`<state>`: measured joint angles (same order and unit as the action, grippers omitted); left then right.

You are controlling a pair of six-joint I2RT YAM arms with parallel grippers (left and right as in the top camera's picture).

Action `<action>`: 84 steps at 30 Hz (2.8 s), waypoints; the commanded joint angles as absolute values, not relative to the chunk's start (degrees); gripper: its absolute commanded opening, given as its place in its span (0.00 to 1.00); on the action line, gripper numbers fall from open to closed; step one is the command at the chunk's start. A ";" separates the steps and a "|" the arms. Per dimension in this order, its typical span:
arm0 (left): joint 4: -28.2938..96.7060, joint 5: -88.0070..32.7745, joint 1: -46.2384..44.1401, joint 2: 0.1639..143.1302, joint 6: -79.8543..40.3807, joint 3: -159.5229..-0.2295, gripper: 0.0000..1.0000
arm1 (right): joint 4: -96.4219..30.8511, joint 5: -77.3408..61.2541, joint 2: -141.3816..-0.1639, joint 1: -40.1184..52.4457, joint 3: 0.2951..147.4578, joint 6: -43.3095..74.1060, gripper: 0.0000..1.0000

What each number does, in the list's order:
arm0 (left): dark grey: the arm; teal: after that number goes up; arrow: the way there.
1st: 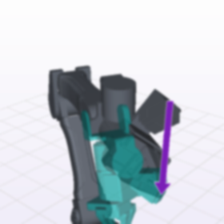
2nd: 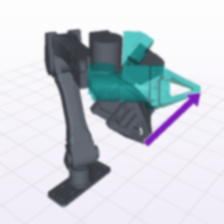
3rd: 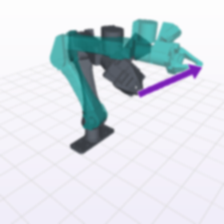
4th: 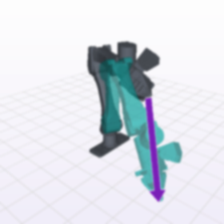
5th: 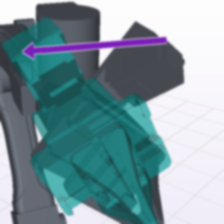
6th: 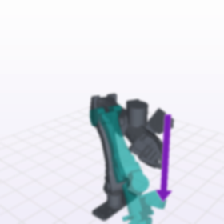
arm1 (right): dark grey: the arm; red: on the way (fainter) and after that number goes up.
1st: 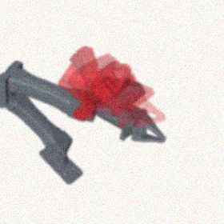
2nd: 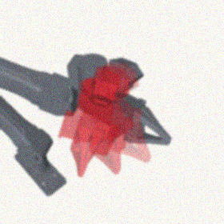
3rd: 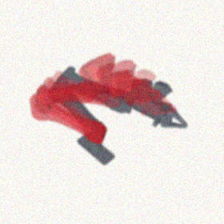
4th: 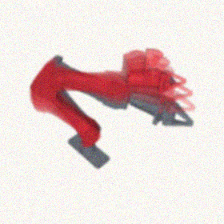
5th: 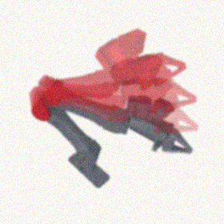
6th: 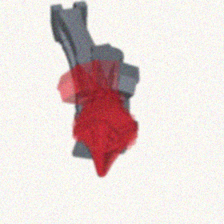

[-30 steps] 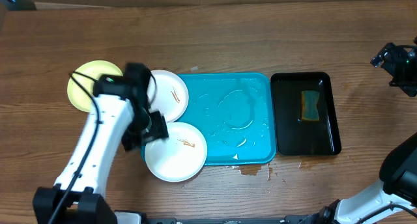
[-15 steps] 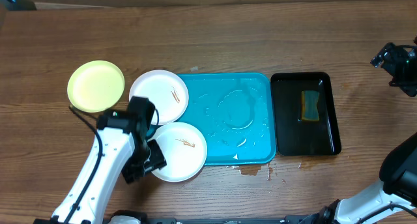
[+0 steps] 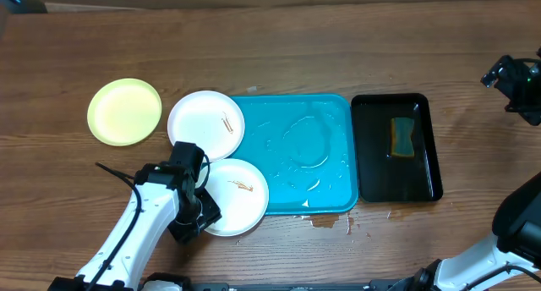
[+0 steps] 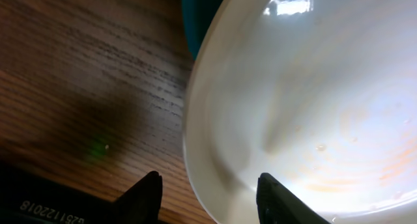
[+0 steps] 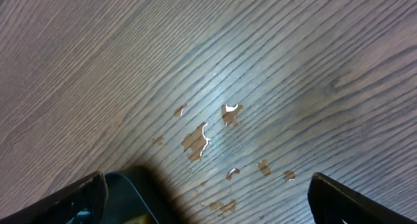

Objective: Clean dirty plates on tray and stack at the side

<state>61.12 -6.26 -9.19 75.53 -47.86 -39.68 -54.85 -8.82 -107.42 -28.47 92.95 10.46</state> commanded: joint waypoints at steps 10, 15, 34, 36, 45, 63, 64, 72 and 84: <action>61.58 -9.63 -9.41 74.87 -48.80 -38.11 0.04 | -54.50 -9.04 -106.45 -28.62 93.38 10.50 1.00; 60.69 -11.09 -9.41 74.87 -45.12 -38.72 0.04 | -54.50 -9.04 -106.45 -28.62 93.38 10.50 1.00; 51.46 -6.28 -18.39 86.80 -35.75 -60.64 0.04 | -54.50 -9.04 -106.45 -28.62 93.38 10.50 1.00; 49.21 -5.41 -19.35 90.52 -34.44 -62.35 0.04 | -54.50 -9.04 -106.45 -28.62 93.38 10.50 1.00; 38.65 -5.98 -20.69 100.49 -29.10 -66.67 0.04 | -54.50 -9.04 -106.45 -28.62 93.38 10.50 1.00; 42.09 -5.80 -21.10 102.41 -21.85 -70.78 0.52 | -54.50 -9.04 -106.45 -28.62 93.38 10.50 1.00; 42.13 -5.85 -21.52 102.83 -22.24 -70.65 0.49 | -54.50 -9.04 -106.45 -28.62 93.38 10.50 1.00; 42.63 -5.04 -24.84 105.91 -22.28 -70.61 0.44 | -54.50 -9.04 -106.45 -28.62 93.38 10.50 1.00; 44.29 2.31 -25.30 106.83 -22.33 -70.61 0.36 | -54.50 -9.04 -106.45 -28.62 93.38 10.50 1.00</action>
